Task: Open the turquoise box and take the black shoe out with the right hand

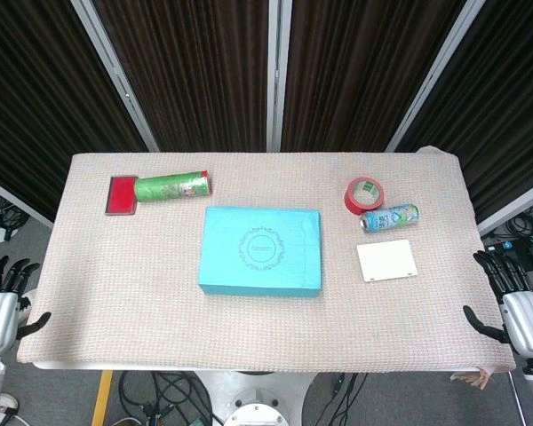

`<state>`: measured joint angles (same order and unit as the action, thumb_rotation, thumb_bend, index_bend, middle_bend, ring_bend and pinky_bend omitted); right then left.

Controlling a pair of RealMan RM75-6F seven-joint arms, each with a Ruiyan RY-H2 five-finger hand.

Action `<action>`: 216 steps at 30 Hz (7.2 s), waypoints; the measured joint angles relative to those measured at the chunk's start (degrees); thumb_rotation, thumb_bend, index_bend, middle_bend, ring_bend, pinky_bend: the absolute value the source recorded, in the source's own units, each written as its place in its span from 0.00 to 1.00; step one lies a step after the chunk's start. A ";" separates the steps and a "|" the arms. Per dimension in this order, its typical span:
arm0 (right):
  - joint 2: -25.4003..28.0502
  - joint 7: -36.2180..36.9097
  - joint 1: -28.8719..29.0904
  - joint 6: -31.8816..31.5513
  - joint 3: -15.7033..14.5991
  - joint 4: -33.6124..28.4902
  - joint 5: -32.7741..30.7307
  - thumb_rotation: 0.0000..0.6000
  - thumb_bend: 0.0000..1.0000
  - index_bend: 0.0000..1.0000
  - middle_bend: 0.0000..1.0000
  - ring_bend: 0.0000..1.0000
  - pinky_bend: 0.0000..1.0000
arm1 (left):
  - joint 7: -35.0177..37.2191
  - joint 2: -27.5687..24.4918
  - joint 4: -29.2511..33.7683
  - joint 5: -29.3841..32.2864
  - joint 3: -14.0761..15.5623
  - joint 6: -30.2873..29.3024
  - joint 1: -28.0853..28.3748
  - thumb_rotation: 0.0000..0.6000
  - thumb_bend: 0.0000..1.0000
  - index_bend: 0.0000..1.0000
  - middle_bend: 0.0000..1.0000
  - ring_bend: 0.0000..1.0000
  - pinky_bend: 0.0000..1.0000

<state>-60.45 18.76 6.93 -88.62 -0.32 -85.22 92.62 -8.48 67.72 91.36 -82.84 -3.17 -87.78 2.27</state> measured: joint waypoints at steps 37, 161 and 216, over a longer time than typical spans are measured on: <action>-35.65 -11.47 34.52 28.50 7.64 38.90 4.21 1.00 0.00 0.00 0.06 0.00 0.00 | 2.77 -1.29 0.43 2.62 0.74 1.67 -1.42 1.00 0.14 0.19 0.14 0.03 0.16; -41.22 -35.58 53.75 49.68 13.17 24.08 -24.60 1.00 0.61 0.64 0.55 0.20 0.00 | 9.60 -2.20 -1.91 -0.58 0.82 5.04 3.53 1.00 0.13 0.19 0.14 0.03 0.16; -14.41 -18.34 26.97 28.77 -1.79 4.35 0.46 1.00 0.00 0.00 0.00 0.00 0.00 | 10.91 -3.12 -0.59 -0.36 0.94 6.16 3.60 1.00 0.13 0.19 0.14 0.03 0.16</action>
<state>-74.86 0.42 33.90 -59.86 -2.11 -80.87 93.08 2.43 64.60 90.77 -83.20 -2.23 -81.62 5.87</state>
